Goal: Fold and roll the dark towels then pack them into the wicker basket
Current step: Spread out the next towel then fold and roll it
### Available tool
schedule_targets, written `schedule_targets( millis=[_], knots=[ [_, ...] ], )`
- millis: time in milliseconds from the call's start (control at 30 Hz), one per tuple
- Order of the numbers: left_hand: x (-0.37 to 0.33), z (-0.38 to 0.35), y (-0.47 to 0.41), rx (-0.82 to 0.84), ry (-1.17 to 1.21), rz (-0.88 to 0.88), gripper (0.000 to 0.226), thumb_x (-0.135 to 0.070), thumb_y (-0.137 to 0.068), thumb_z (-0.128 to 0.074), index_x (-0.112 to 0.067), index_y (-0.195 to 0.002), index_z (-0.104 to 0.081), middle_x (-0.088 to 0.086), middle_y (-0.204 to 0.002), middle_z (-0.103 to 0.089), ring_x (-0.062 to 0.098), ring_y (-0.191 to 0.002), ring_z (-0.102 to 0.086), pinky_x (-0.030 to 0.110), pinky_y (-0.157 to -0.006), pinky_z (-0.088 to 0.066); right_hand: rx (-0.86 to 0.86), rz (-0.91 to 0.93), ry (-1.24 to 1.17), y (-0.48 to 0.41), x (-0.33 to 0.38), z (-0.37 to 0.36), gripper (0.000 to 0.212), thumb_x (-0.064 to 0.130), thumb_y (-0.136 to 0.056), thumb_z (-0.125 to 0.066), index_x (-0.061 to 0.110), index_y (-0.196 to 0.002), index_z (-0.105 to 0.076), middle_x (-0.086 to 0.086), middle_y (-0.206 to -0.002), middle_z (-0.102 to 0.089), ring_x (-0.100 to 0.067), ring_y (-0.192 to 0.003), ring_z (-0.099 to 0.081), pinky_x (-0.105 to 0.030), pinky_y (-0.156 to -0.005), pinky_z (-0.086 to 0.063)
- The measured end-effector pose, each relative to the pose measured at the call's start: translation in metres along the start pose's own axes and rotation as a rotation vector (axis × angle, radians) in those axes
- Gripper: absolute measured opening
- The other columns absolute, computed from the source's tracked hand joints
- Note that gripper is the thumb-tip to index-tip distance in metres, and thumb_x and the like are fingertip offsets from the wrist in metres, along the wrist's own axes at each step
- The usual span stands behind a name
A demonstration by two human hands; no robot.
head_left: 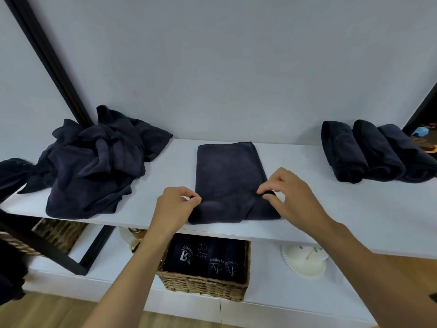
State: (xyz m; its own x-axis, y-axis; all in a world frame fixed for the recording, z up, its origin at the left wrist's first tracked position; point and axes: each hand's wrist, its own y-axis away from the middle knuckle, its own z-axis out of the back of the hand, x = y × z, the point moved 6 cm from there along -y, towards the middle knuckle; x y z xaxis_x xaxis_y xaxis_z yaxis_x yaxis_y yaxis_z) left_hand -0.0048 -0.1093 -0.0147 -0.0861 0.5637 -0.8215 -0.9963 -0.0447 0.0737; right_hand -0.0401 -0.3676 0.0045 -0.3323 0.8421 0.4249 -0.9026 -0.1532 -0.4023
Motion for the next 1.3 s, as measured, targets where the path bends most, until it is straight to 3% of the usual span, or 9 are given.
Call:
schedule_targets(
  millis=[167, 267, 367, 500, 633, 800, 933, 1133, 1300],
  knots=[
    [-0.004, -0.004, -0.007, 0.003, -0.079, -0.017, 0.006, -0.022, -0.088, -0.066, -0.022, -0.088, -0.073, -0.002, -0.078, -0.067, 0.008, -0.067, -0.060, 0.016, -0.052, -0.037, -0.020, 0.361, 0.215, 0.023, 0.020, -0.005, 0.021, 0.034, -0.091, -0.057, 0.026, -0.103, -0.072, 0.009, -0.103, -0.064, -0.012, -0.090, -0.054, -0.029, -0.074, -0.041],
    [-0.007, -0.005, -0.010, 0.005, -0.143, -0.050, 0.006, -0.022, -0.089, -0.065, -0.022, -0.089, -0.071, -0.003, -0.078, -0.067, 0.009, -0.067, -0.061, 0.016, -0.051, -0.037, 0.093, 0.372, 0.321, 0.022, 0.019, -0.019, 0.039, 0.047, -0.085, -0.064, 0.027, -0.119, -0.063, 0.011, -0.118, -0.062, -0.012, -0.102, -0.056, -0.029, -0.083, -0.043],
    [-0.006, -0.006, -0.012, -0.021, -0.223, -0.102, 0.004, -0.026, -0.089, -0.067, -0.023, -0.091, -0.067, -0.002, -0.078, -0.067, 0.011, -0.067, -0.062, 0.022, -0.058, -0.044, 0.155, 0.293, 0.317, 0.016, 0.013, -0.027, 0.046, 0.041, -0.078, -0.077, 0.028, -0.118, -0.059, 0.012, -0.111, -0.065, -0.015, -0.093, -0.062, -0.029, -0.079, -0.044],
    [-0.021, -0.004, 0.007, -0.211, -0.382, -0.678, 0.017, -0.037, -0.087, -0.068, -0.021, -0.083, -0.068, -0.008, -0.088, -0.059, 0.011, -0.079, -0.052, 0.027, -0.073, -0.044, 0.205, 0.237, 0.284, 0.004, 0.014, -0.027, 0.033, 0.031, -0.089, -0.068, 0.030, -0.120, -0.057, 0.015, -0.113, -0.063, -0.013, -0.095, -0.056, -0.026, -0.084, -0.033],
    [-0.015, -0.018, 0.020, -0.023, -0.658, -0.973, 0.050, -0.060, -0.079, -0.056, -0.017, -0.096, -0.073, -0.006, -0.094, -0.067, 0.015, -0.089, -0.053, 0.031, -0.076, -0.048, 0.352, 0.088, 0.088, -0.010, 0.007, -0.025, 0.023, 0.029, -0.097, -0.057, 0.033, -0.119, -0.058, 0.022, -0.115, -0.059, -0.002, -0.096, -0.045, -0.028, -0.095, -0.032],
    [-0.027, -0.008, -0.015, 0.199, -0.305, -0.573, 0.014, -0.031, -0.090, -0.066, -0.025, -0.102, -0.069, -0.014, -0.091, -0.067, 0.002, -0.082, -0.058, 0.017, -0.074, -0.045, 0.524, -0.157, -0.261, -0.031, -0.012, -0.021, 0.015, 0.027, -0.096, -0.058, 0.029, -0.109, -0.064, 0.014, -0.108, -0.066, -0.006, -0.099, -0.060, -0.024, -0.088, -0.047],
    [-0.024, -0.017, -0.051, 0.368, -0.152, -0.346, 0.011, -0.028, -0.094, -0.060, -0.028, -0.101, -0.068, -0.014, -0.101, -0.068, 0.005, -0.096, -0.062, 0.025, -0.084, -0.050, 0.543, -0.326, -0.420, -0.045, -0.025, -0.020, 0.014, 0.030, -0.094, -0.061, 0.032, -0.107, -0.061, 0.014, -0.103, -0.065, -0.003, -0.101, -0.060, -0.021, -0.084, -0.043],
    [-0.023, -0.025, -0.071, 0.314, -0.160, -0.314, 0.004, -0.029, -0.090, -0.066, -0.030, -0.093, -0.063, -0.009, -0.095, -0.065, 0.009, -0.094, -0.061, 0.024, -0.082, -0.045, 0.163, 0.068, 0.024, -0.046, -0.015, -0.007, 0.015, 0.030, -0.091, -0.064, 0.034, -0.105, -0.068, 0.018, -0.108, -0.060, -0.004, -0.100, -0.053, -0.031, -0.089, -0.041],
    [-0.032, -0.027, -0.073, 0.220, -0.156, -0.409, 0.010, -0.023, -0.087, -0.070, -0.028, -0.080, -0.065, -0.009, -0.091, -0.066, 0.007, -0.089, -0.061, 0.032, -0.090, -0.050, 0.287, 0.093, 0.215, -0.025, -0.016, -0.021, 0.048, 0.052, -0.086, -0.064, 0.034, -0.129, -0.054, 0.019, -0.125, -0.055, -0.007, -0.109, -0.050, -0.024, -0.094, -0.026]
  ],
)
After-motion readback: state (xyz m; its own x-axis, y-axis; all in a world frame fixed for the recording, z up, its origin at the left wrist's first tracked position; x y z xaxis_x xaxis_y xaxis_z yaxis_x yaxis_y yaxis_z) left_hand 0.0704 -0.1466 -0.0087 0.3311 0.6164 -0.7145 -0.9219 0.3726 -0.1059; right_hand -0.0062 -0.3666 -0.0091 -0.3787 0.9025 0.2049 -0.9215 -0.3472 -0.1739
